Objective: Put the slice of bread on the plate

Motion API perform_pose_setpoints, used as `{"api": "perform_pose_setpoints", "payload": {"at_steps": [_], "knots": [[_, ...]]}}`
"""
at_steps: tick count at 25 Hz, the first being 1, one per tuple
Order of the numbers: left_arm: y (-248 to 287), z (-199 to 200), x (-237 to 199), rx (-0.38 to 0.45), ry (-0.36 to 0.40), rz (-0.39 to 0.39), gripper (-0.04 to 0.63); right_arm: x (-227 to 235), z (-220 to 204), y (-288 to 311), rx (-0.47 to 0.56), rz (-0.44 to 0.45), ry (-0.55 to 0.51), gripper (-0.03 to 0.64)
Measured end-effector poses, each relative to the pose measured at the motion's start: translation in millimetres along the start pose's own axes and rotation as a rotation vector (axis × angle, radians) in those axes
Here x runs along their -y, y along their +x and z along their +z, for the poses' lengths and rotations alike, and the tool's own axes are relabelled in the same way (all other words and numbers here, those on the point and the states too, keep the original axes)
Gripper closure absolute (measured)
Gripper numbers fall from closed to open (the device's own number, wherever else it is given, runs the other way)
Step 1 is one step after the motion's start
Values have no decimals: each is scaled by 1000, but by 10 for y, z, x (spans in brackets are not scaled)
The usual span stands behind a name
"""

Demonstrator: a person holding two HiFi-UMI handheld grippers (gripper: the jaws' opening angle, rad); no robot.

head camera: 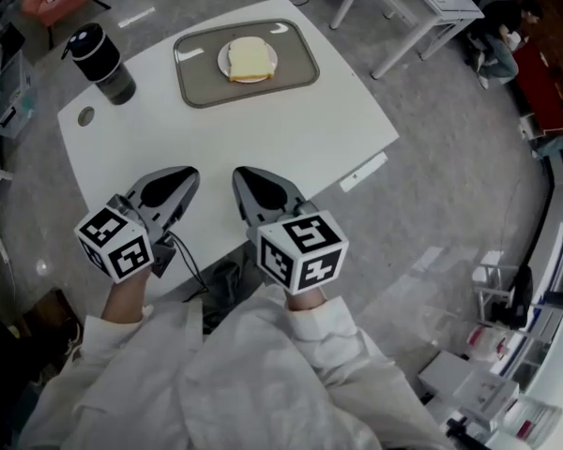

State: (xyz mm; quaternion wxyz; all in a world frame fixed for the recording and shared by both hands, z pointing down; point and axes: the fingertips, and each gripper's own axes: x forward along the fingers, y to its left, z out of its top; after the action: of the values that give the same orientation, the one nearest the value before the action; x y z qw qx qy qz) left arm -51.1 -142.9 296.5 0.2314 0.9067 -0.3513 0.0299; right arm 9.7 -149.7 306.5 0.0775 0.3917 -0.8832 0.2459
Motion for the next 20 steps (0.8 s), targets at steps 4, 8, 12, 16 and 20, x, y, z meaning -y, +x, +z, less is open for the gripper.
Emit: {"api": "perform_pose_setpoints", "payload": {"at_steps": [4,8,12,16,20], "knots": [[-147,-46,141,12,6,-34,574,-133,-87,-119,7,-25,-5,601],[-190,-82,272,4,18,-54,577,-161,-130,-228,14,-43,-3,601],[-228,-101,359,-3,14,-65,577,-178,-139,-274,9,-54,-2,601],[-199,-132,422,-15,22,-72,577,-154,-115,-313,7,-56,-7,601],[-104,-163,469,-23,22,-66,578,-104,-127,-332,-2,-44,-11,601]]}}
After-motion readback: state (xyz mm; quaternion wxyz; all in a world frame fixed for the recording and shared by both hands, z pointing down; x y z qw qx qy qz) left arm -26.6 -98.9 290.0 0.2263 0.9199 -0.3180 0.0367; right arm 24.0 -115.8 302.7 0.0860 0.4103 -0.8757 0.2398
